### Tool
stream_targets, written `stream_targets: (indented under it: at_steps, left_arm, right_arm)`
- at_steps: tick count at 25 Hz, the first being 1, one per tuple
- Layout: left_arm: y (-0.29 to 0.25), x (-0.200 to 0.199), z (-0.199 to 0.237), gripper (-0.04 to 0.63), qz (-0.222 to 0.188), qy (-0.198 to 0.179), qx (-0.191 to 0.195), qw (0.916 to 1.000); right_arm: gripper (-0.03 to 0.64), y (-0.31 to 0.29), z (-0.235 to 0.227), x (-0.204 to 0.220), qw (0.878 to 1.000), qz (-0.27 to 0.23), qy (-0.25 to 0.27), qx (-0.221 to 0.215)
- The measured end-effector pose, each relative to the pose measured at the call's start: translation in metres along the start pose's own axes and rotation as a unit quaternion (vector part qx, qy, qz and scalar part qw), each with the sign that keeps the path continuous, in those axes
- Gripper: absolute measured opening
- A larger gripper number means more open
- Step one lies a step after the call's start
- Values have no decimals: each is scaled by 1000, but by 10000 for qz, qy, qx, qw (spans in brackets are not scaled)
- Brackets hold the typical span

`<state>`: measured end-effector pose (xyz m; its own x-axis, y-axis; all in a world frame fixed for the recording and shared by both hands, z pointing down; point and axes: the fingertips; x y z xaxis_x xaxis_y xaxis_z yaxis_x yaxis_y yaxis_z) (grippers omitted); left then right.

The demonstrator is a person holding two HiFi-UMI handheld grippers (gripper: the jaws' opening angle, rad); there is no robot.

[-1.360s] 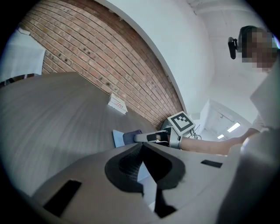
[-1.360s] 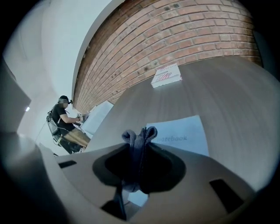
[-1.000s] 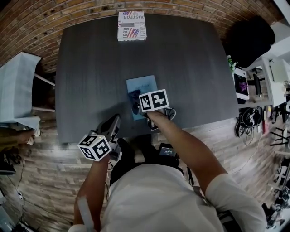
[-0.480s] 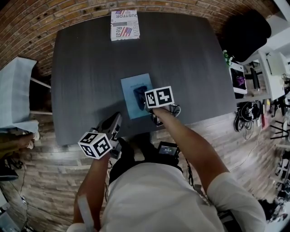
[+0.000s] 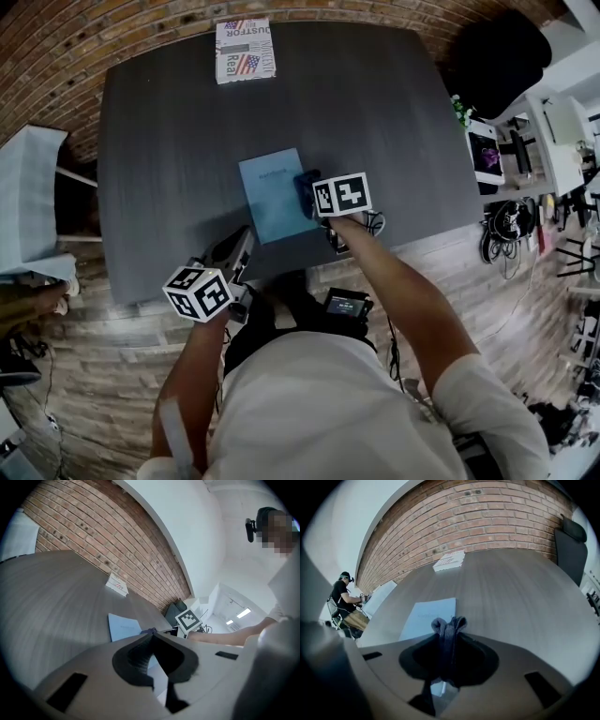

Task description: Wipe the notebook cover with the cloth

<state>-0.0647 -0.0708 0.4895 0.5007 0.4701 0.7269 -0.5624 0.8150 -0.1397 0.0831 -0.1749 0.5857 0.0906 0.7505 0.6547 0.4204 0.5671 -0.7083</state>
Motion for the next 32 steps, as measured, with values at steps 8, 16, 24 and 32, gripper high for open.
stream_targets:
  at_steps: [8, 16, 24, 32]
  left_arm:
    - [-1, 12, 2, 8, 100, 17, -9, 9999]
    - [6, 12, 2, 8, 72, 26, -37, 10000]
    - [27, 6, 6, 8, -54, 54, -126, 9999]
    - [43, 7, 12, 8, -108, 127, -276, 9995]
  right_arm:
    - [114, 26, -25, -7, 9990, -159, 246, 347]
    - [114, 33, 23, -12, 9988, -353, 275, -219]
    - [114, 19, 98, 19, 9946, -84, 41, -1032]
    - [114, 10, 159, 48, 9848, 259, -361, -1679]
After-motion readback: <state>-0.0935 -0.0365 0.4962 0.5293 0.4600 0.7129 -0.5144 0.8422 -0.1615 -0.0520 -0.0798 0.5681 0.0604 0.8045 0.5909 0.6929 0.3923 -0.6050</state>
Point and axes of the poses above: the fingertips, and each gripper's own axes: y backward along the fingers, z to its left, x out of its underside, and after that the axes turned 13 degrees about -z, right-handed
